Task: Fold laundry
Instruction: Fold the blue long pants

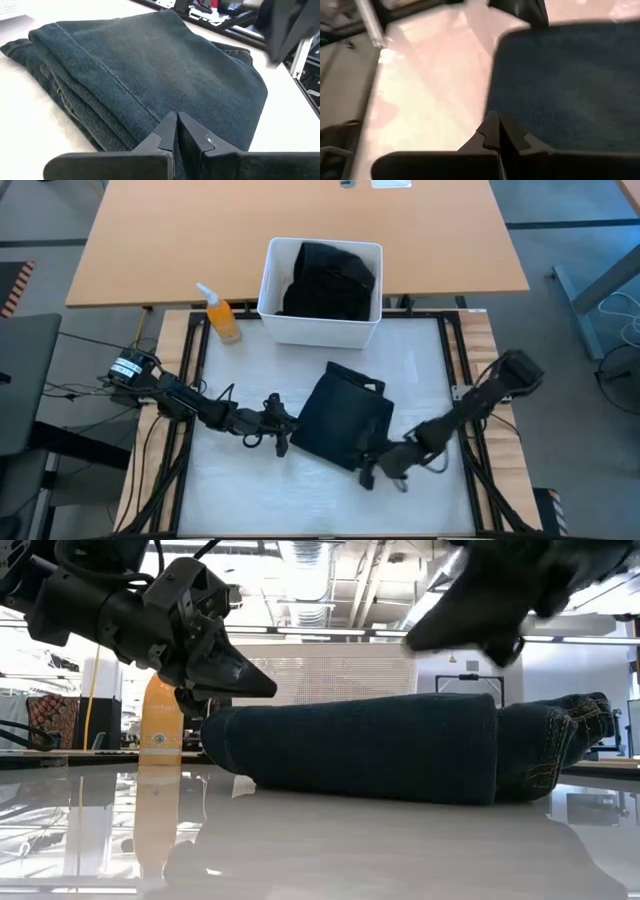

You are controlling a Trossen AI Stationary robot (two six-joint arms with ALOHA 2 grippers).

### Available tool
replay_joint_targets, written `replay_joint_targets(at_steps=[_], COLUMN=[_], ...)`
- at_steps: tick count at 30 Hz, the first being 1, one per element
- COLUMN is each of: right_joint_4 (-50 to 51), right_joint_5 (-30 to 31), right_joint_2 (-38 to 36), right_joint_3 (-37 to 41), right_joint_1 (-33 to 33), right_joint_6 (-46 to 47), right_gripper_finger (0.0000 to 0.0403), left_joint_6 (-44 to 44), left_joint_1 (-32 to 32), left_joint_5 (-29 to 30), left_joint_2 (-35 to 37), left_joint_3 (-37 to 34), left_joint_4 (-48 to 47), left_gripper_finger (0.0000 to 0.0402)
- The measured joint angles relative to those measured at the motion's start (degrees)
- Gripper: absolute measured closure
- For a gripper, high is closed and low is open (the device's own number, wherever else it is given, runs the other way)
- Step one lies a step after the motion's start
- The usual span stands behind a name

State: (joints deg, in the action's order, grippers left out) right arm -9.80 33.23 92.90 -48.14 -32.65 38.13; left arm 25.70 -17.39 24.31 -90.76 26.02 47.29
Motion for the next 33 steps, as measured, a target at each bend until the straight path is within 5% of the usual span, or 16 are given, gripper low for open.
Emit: replay_joint_targets(at_steps=[6, 15, 19, 23, 33], right_joint_4=[4.65, 34.52, 26.78, 15.21, -5.42], right_joint_5=[-8.84, -8.08, 4.18, 16.36, 20.19], right_joint_2=[6.55, -6.9, -11.96, -8.76, 13.43], right_joint_3=[-0.52, -0.22, -0.41, 0.66, 0.7], right_joint_1=[3.33, 2.78, 2.62, 4.39, 16.06], right_joint_6=[4.45, 12.14, 12.61, 10.15, 5.48], right_gripper_finger=[0.0386, 0.0385, 0.0385, 0.0385, 0.0385], left_joint_6=[1.09, 1.95, 1.5, 0.89, 1.96], left_joint_1=[0.33, -2.16, -2.18, -1.83, -2.67], left_joint_5=[-1.58, -1.95, -0.86, 0.26, -0.04], left_joint_2=[0.0, 0.0, 0.0, 0.0, 0.0], left_joint_3=[0.0, -0.02, -0.02, -0.02, -0.04], left_joint_4=[-0.81, -4.21, -4.29, -3.68, -4.38], left_gripper_finger=[0.0401, 0.0401, 0.0401, 0.0401, 0.0401])
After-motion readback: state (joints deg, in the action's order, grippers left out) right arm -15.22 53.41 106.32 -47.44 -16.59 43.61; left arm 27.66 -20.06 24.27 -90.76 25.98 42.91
